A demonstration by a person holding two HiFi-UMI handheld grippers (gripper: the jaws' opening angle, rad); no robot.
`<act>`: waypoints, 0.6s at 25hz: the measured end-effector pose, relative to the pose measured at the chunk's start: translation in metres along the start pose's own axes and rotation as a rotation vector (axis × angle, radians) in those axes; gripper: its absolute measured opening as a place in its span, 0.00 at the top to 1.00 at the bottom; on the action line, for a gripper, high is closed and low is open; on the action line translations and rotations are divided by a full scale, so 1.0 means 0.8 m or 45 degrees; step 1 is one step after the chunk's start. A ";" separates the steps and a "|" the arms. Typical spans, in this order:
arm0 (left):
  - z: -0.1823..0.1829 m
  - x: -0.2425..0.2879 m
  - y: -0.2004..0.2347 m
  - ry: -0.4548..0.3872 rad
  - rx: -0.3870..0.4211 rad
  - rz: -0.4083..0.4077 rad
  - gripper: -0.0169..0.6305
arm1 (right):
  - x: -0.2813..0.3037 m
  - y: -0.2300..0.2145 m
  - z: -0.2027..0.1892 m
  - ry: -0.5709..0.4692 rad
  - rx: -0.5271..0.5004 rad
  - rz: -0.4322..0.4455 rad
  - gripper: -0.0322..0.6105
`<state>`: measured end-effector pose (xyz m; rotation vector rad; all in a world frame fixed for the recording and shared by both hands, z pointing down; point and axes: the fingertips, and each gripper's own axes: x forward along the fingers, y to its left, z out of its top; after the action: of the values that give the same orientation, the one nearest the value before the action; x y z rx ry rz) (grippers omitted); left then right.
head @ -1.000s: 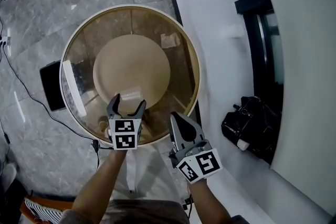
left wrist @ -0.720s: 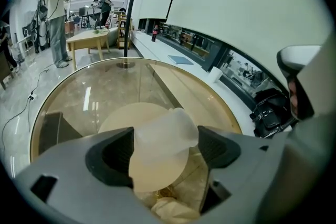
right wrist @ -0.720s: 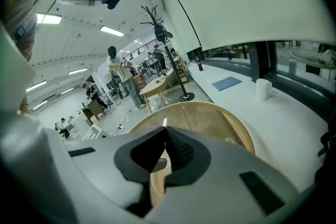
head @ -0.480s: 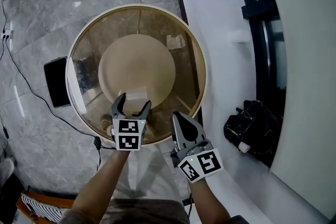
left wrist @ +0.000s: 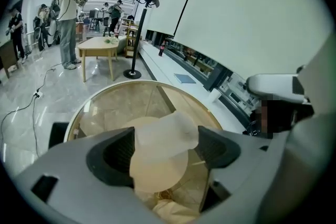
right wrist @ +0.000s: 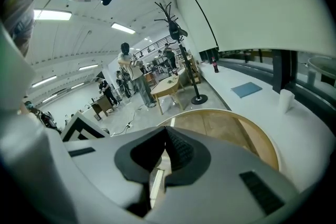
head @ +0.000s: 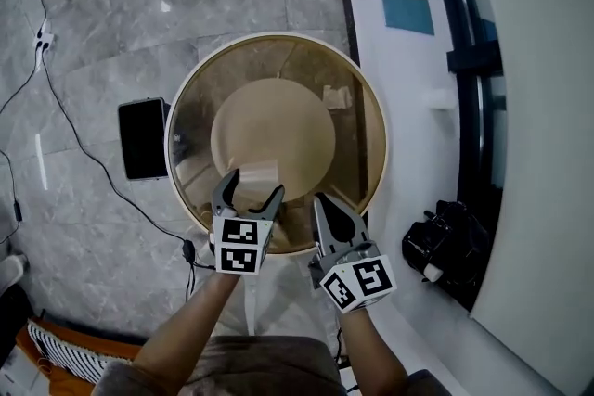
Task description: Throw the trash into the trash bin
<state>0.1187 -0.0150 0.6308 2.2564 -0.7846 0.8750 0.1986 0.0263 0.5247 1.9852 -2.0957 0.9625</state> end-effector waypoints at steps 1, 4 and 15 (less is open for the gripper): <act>0.009 -0.016 0.004 -0.009 -0.002 0.007 0.38 | 0.001 0.011 0.008 0.002 -0.008 0.011 0.92; 0.033 -0.066 0.021 -0.044 -0.008 0.032 0.38 | 0.003 0.048 0.030 0.012 -0.038 0.053 0.92; 0.072 -0.203 0.132 -0.181 -0.130 0.223 0.38 | 0.048 0.204 0.078 0.029 -0.154 0.289 0.92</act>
<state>-0.0314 -0.0738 0.5094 2.2025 -1.0804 0.7401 0.0628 -0.0459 0.4333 1.7003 -2.3443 0.8621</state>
